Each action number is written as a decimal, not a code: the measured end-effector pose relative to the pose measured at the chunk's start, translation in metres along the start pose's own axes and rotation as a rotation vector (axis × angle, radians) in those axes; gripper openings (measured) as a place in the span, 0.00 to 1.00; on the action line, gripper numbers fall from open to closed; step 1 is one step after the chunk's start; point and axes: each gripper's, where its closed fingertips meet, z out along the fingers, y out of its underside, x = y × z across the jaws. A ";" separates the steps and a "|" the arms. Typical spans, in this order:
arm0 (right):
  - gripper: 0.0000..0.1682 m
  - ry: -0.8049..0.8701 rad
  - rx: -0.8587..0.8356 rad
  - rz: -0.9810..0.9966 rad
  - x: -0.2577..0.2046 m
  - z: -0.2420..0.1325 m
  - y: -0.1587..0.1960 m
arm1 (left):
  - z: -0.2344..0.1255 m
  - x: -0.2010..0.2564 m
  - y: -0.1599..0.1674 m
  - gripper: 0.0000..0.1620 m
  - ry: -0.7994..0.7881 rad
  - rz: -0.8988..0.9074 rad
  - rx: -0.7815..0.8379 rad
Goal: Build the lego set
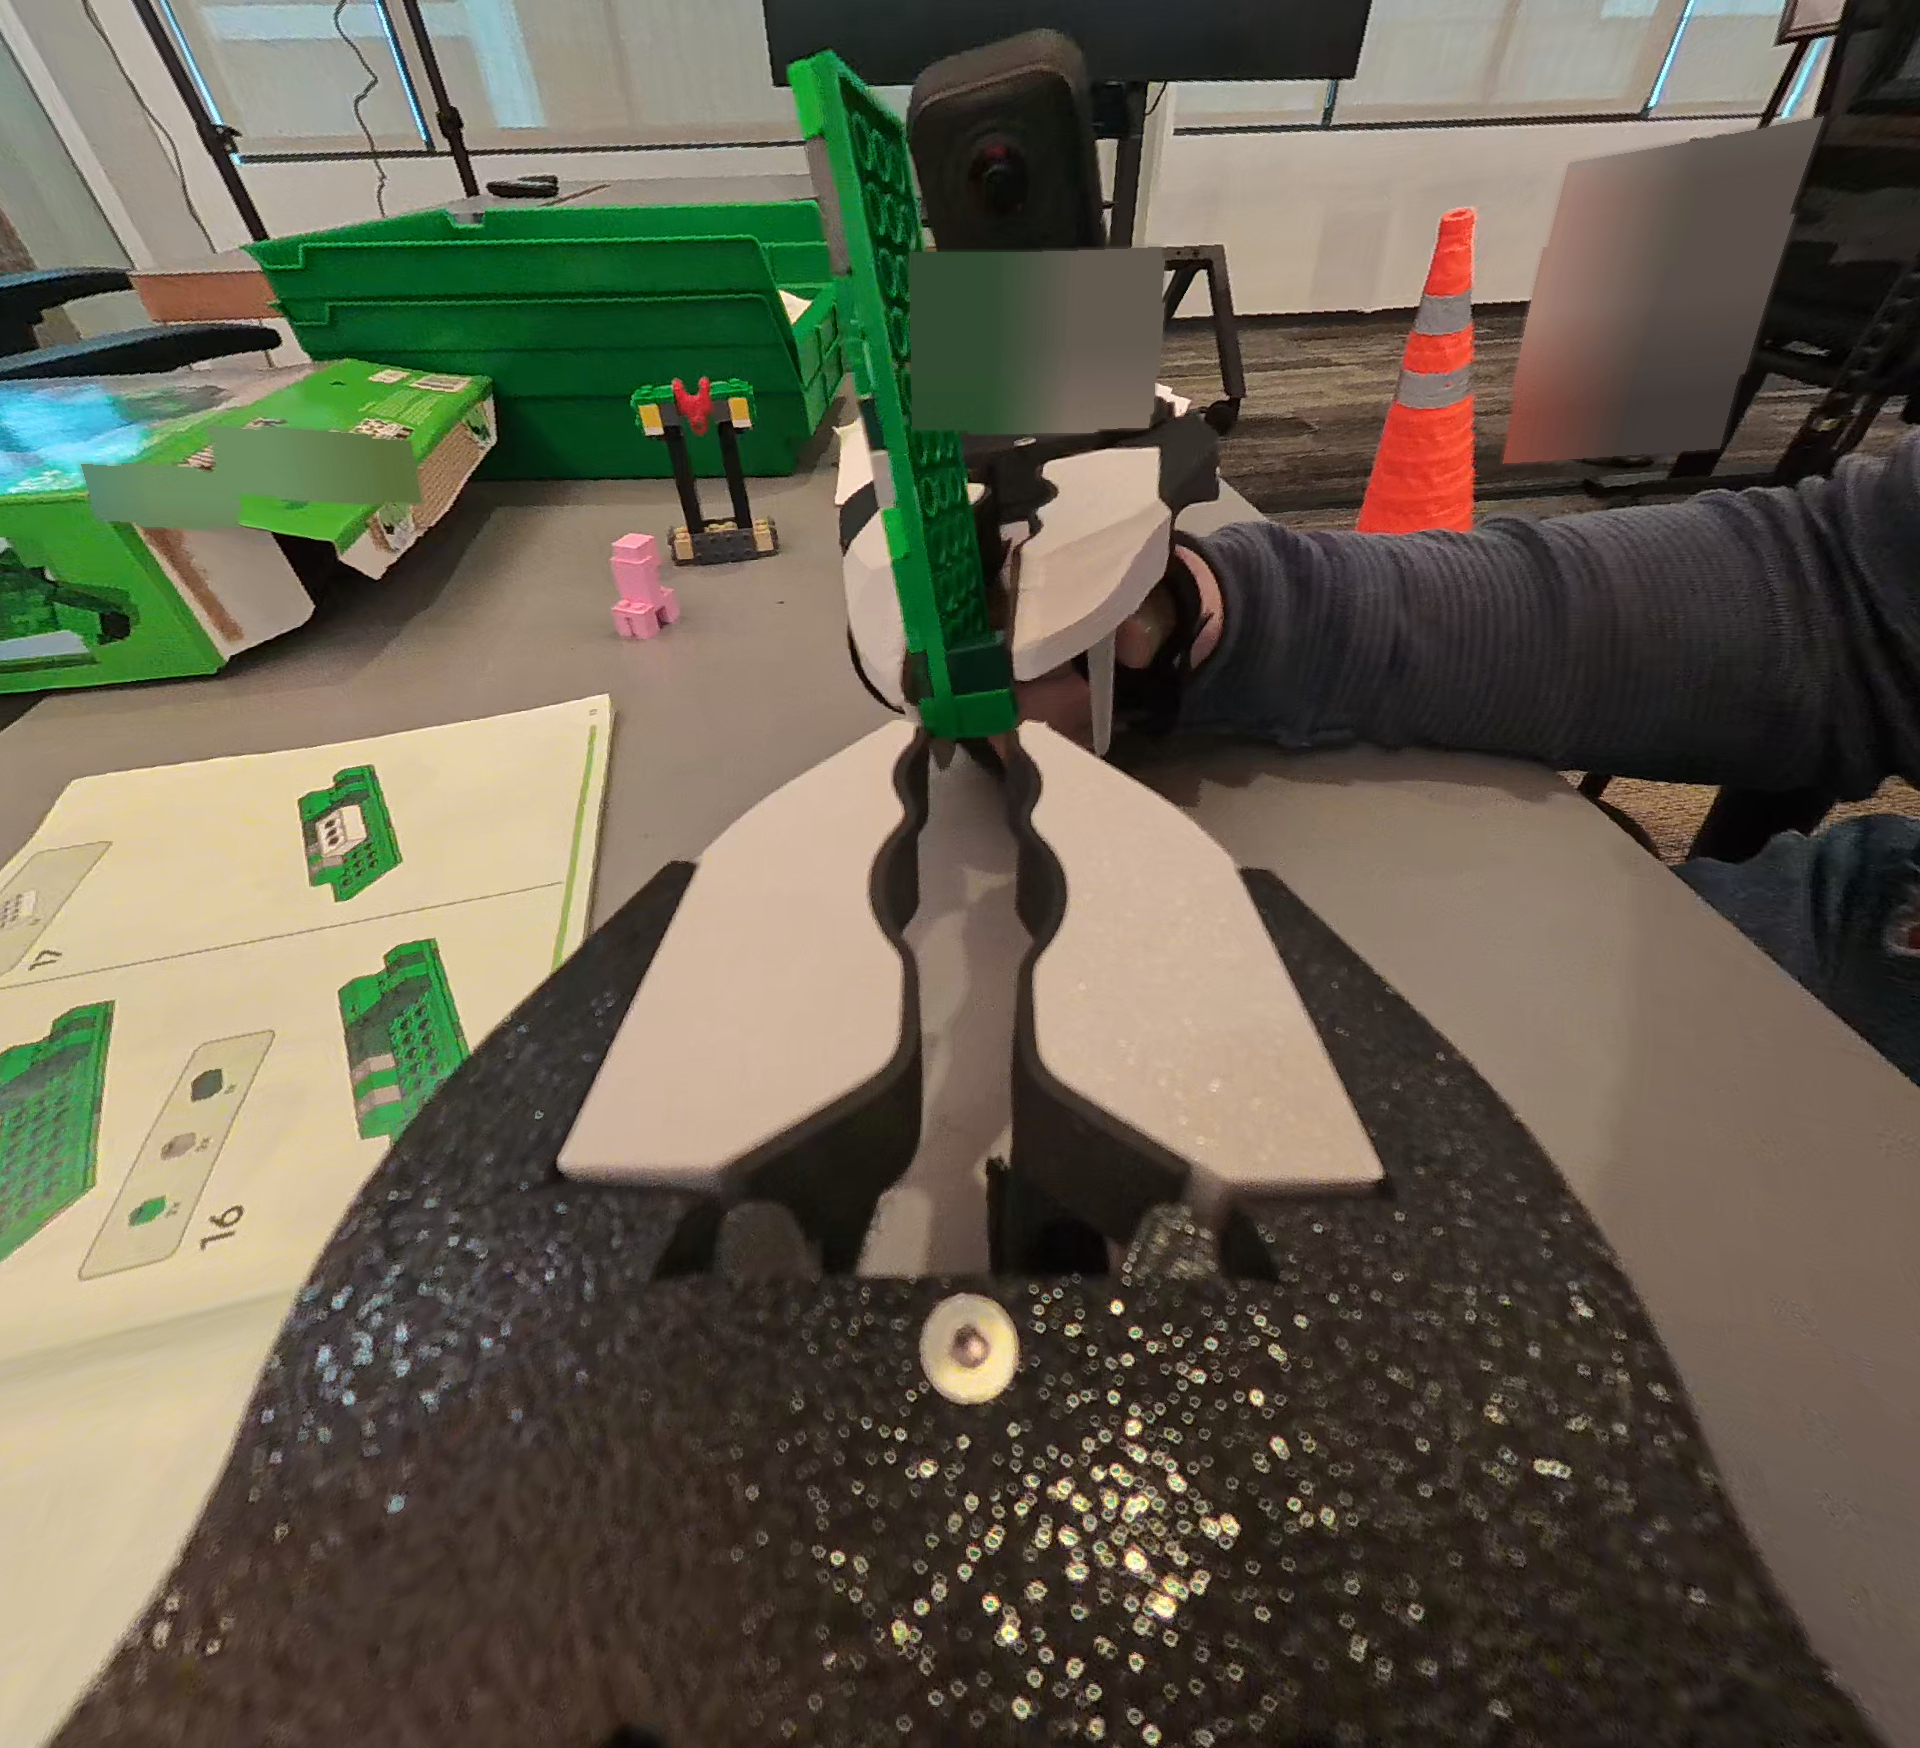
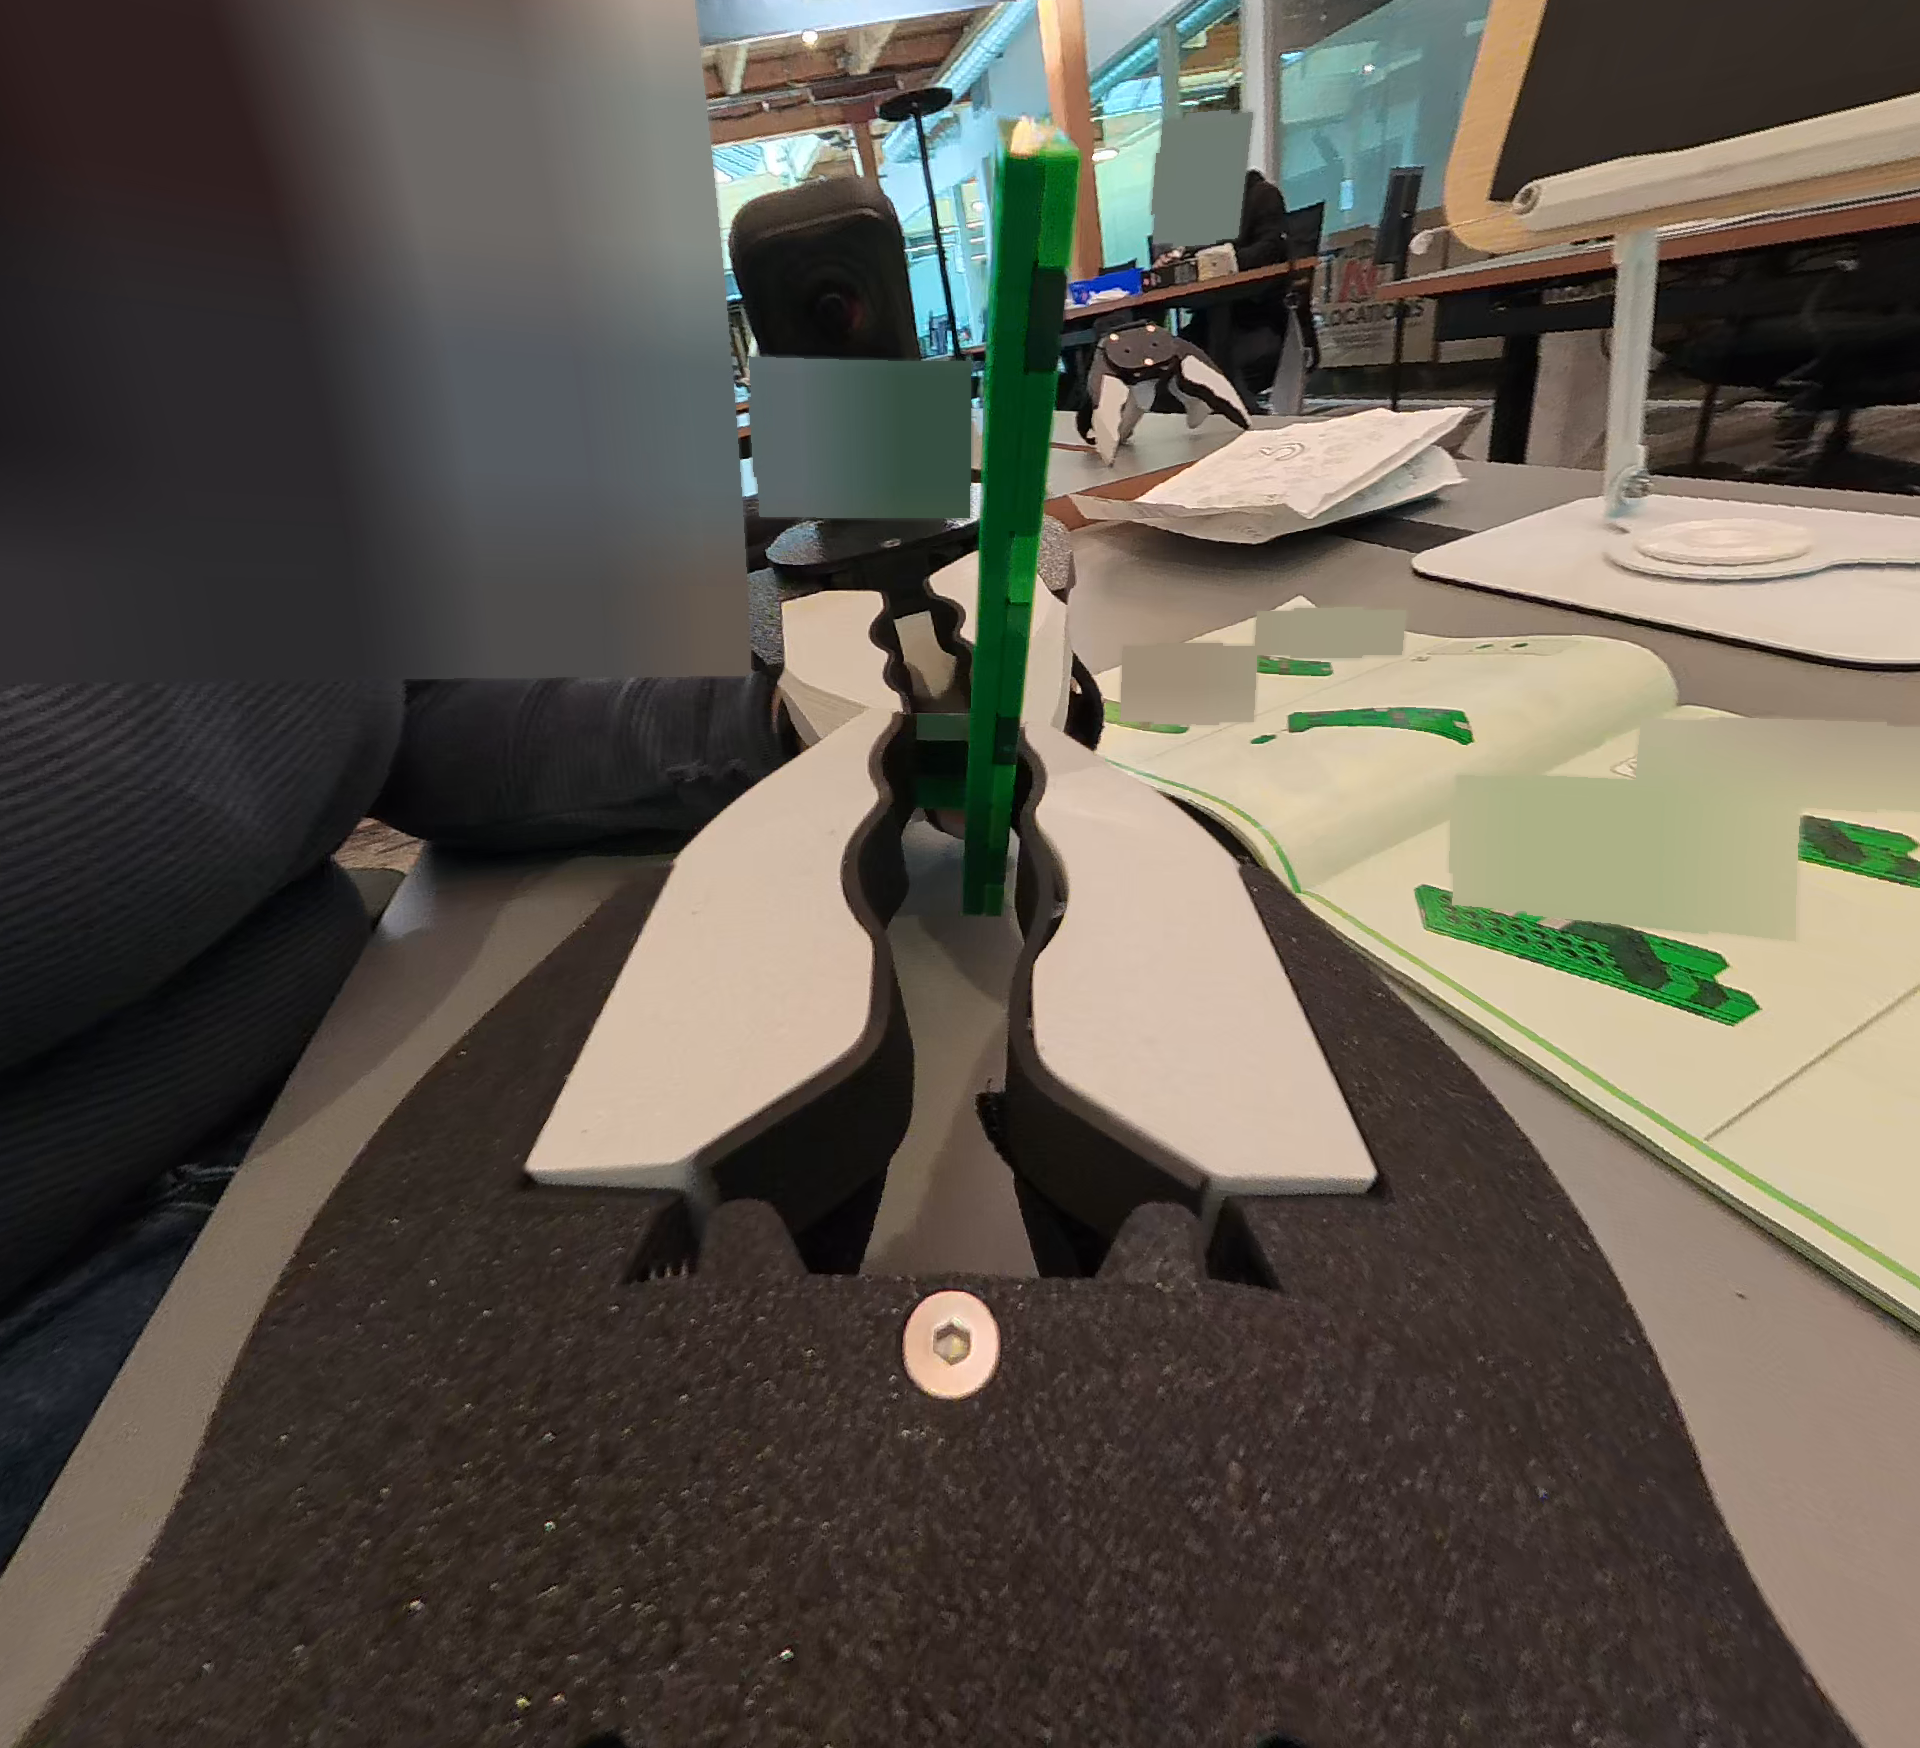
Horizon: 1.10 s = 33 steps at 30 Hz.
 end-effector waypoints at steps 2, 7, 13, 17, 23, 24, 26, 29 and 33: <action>0.10 0.015 0.002 -0.001 0.002 0.000 0.000 | 0.001 -0.002 0.000 0.08 -0.016 0.000 0.000; 0.10 0.019 0.042 0.053 0.005 -0.001 -0.005 | 0.000 -0.006 -0.005 0.06 -0.073 0.062 0.024; 0.10 -0.024 0.067 0.101 0.002 0.000 -0.009 | -0.008 -0.015 -0.012 0.25 -0.125 0.053 0.063; 0.10 -0.063 0.001 0.124 -0.004 0.004 -0.001 | -0.019 -0.018 -0.022 0.38 -0.219 0.233 0.094; 0.10 -0.021 -0.107 0.045 -0.003 0.005 0.008 | -0.020 -0.004 -0.039 0.31 -0.025 -0.031 0.246; 0.10 0.013 -0.147 0.010 0.000 0.004 0.012 | -0.022 -0.008 -0.040 0.27 -0.038 -0.057 0.259; 0.10 0.062 -0.218 -0.057 0.002 0.006 0.018 | -0.022 -0.013 -0.033 0.23 -0.042 -0.078 0.217; 0.10 0.127 -0.322 -0.140 0.005 0.010 0.027 | -0.020 -0.008 -0.030 0.19 0.011 -0.106 0.206; 0.10 0.150 -0.411 -0.189 0.004 0.015 0.036 | -0.023 -0.005 -0.034 0.13 0.062 -0.126 0.240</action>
